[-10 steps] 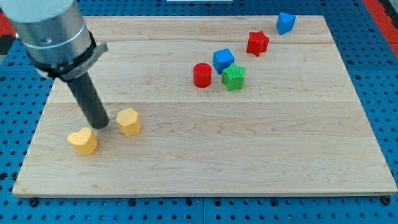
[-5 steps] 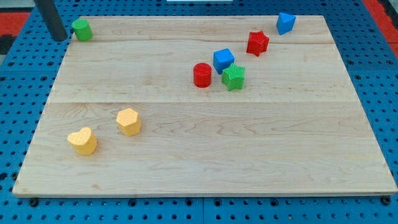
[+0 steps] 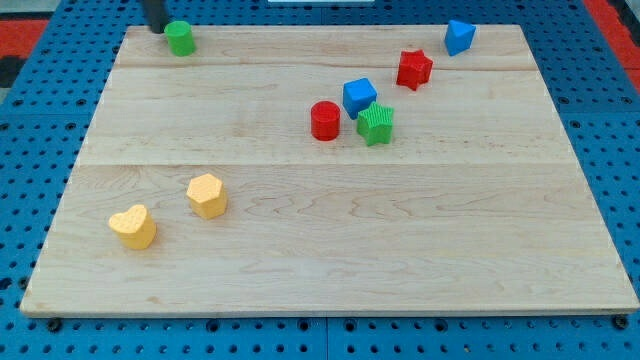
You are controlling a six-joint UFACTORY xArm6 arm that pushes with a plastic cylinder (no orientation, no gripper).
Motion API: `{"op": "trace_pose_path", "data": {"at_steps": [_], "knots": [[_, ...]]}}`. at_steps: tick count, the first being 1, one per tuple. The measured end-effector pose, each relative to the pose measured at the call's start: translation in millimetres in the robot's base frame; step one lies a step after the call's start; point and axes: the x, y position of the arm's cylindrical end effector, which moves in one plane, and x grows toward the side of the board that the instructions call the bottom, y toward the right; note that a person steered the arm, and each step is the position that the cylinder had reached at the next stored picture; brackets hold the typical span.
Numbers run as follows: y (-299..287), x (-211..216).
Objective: Move the green circle close to the red circle
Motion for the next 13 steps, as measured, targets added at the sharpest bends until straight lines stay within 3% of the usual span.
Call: {"op": "trace_pose_path", "data": {"at_steps": [2,3,5,7,9,11,12,13], "knots": [[38,105],[54,120],[133,92],[129,114],[176,114],[113,159],[111,199],[110,192]]}}
